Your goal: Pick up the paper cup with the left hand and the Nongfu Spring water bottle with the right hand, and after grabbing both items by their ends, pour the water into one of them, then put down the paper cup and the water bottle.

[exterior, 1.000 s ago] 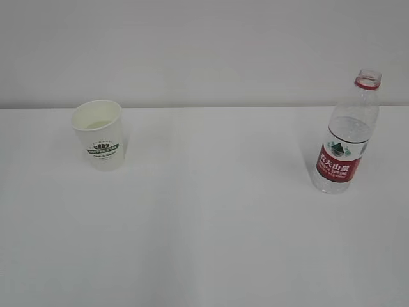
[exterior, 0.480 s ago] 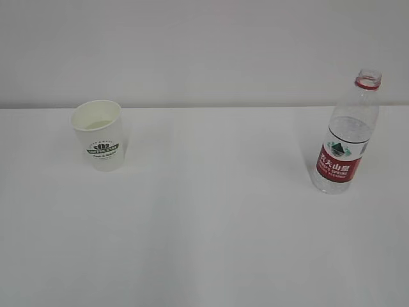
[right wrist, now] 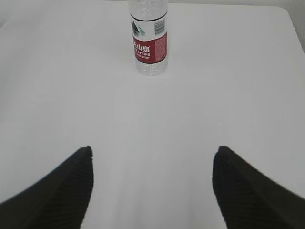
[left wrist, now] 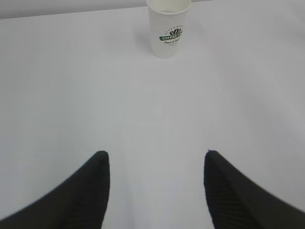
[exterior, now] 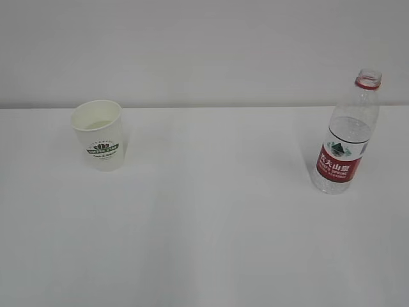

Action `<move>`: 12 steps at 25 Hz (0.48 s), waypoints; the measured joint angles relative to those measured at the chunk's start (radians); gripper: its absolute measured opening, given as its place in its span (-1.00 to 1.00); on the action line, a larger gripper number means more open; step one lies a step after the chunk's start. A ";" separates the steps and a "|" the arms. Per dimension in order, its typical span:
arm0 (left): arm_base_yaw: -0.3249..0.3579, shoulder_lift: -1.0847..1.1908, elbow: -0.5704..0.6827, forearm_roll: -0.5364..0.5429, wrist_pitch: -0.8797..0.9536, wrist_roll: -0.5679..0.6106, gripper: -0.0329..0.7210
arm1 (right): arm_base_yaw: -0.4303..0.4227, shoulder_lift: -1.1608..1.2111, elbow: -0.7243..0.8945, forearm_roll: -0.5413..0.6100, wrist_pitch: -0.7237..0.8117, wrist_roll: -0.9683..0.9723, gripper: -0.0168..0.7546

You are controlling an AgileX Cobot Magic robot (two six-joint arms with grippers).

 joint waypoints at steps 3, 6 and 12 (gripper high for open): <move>0.000 0.000 0.005 0.000 -0.011 0.000 0.30 | 0.000 0.000 0.006 0.000 -0.009 0.000 0.57; 0.000 0.000 0.011 0.000 -0.020 0.000 0.29 | 0.000 0.000 0.009 0.000 -0.011 0.000 0.57; 0.000 0.000 0.011 -0.006 -0.024 0.000 0.27 | 0.000 0.000 0.010 -0.004 -0.013 0.000 0.57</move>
